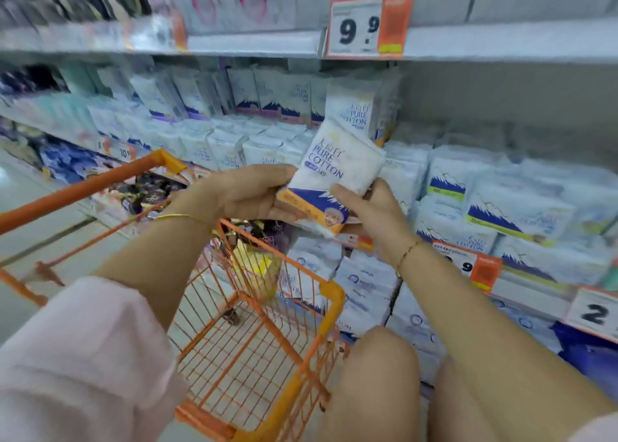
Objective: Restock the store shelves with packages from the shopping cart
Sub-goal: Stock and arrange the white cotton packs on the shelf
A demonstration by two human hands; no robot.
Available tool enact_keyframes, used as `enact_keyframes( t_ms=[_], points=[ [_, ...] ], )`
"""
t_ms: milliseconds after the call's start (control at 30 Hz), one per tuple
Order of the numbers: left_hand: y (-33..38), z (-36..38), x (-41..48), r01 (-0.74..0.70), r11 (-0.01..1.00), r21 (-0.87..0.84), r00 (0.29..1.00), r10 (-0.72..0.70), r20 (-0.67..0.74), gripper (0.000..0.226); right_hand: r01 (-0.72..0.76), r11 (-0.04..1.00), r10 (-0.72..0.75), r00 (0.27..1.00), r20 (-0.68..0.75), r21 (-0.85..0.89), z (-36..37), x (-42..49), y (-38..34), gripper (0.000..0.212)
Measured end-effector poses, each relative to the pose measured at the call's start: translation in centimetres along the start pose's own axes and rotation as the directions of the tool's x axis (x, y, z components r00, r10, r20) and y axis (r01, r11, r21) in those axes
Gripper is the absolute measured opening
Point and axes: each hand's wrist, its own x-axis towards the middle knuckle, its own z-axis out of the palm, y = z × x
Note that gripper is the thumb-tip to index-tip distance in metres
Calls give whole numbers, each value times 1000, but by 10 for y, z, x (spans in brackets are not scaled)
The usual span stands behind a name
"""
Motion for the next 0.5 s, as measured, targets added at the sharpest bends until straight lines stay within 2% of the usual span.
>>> enact_keyframes(
  t_ms=[100,167,233,300,367,433,500],
  points=[
    [23,14,16,-118,992,-50,991,115,-64,30,144,979,-167,972,-164,-142,-10,32,-22,46],
    [36,21,27,-196,976,97,975,204,-90,32,219,914,-293,938,-183,-342,-10,53,-38,52],
    [42,17,45,-280,909,308,938,328,-115,31,268,811,-410,894,-179,-521,-5,74,-49,53],
    [46,17,63,-325,861,392,897,412,-162,24,233,712,-465,864,-196,-663,0,94,-51,56],
    [48,19,82,-321,854,409,888,422,-185,23,151,652,-464,855,-233,-743,1,107,-42,65],
    [44,18,99,-311,868,386,895,405,-189,31,117,634,-478,836,-269,-765,-1,112,-31,71],
    [42,16,107,-327,899,292,906,386,-175,37,107,641,-493,817,-300,-760,-6,115,-23,78]
  ],
)
